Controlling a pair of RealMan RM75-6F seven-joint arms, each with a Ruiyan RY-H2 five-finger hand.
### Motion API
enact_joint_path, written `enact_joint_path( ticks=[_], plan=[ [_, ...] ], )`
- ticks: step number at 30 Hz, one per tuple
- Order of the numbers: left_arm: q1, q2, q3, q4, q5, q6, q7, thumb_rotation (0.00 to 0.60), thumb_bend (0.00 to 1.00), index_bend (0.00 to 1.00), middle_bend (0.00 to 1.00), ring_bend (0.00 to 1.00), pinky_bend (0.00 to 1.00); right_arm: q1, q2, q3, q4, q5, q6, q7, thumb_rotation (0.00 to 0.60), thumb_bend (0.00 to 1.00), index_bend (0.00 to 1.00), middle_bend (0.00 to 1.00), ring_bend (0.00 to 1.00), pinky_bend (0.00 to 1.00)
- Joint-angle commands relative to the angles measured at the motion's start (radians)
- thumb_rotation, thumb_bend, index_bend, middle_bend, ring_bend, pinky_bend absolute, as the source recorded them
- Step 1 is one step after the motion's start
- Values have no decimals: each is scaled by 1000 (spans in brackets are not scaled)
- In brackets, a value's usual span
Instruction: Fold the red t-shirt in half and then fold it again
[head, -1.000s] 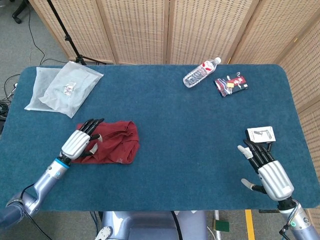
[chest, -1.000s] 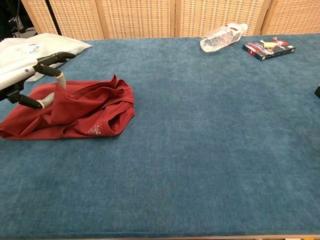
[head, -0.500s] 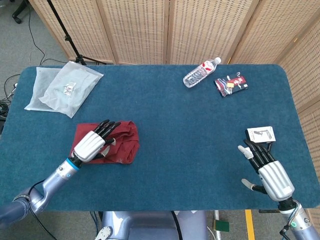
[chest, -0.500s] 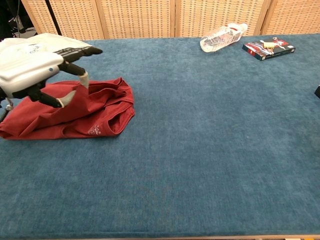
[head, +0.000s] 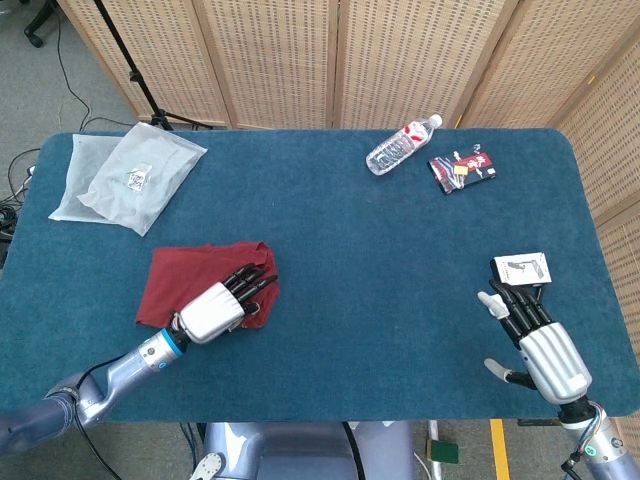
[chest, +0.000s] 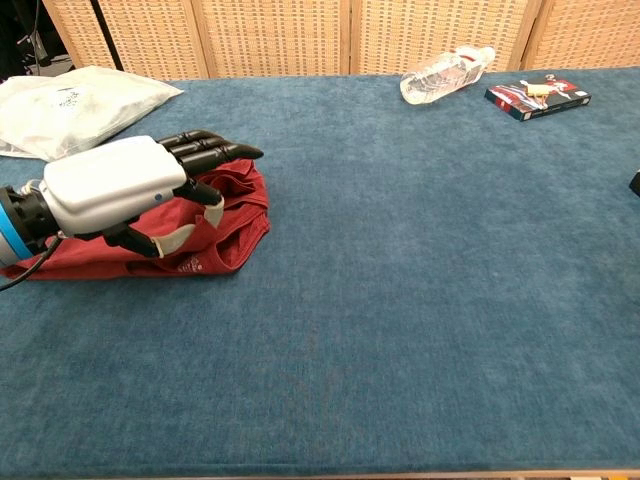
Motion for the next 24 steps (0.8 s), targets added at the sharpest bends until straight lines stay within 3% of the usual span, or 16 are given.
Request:
enact_joint_path(
  ticks=[1,13,21,24],
  plan=[
    [-4,-12,4,12,4,-2,9,600,469,719,0,0,0,0,1,-1,-1,-2,-1,-1,600,0,0,0,0,104],
    [-19,-57,36,93,47,26,34,600,354,697,0,0,0,-1,1,-5,-5,-7,-4,-8,600,0,0,0,0,104],
    [-33,-75,50,146,82,71,55,600,218,298,0,0,0,-1,1,-7,-7,-8,-6,-12,600,0,0,0,0,104],
    [-37,-87,53,180,96,92,77,600,211,211,0,0,0,-1,0,-7,-7,-8,-8,-14,600,0,0,0,0,104]
  ],
)
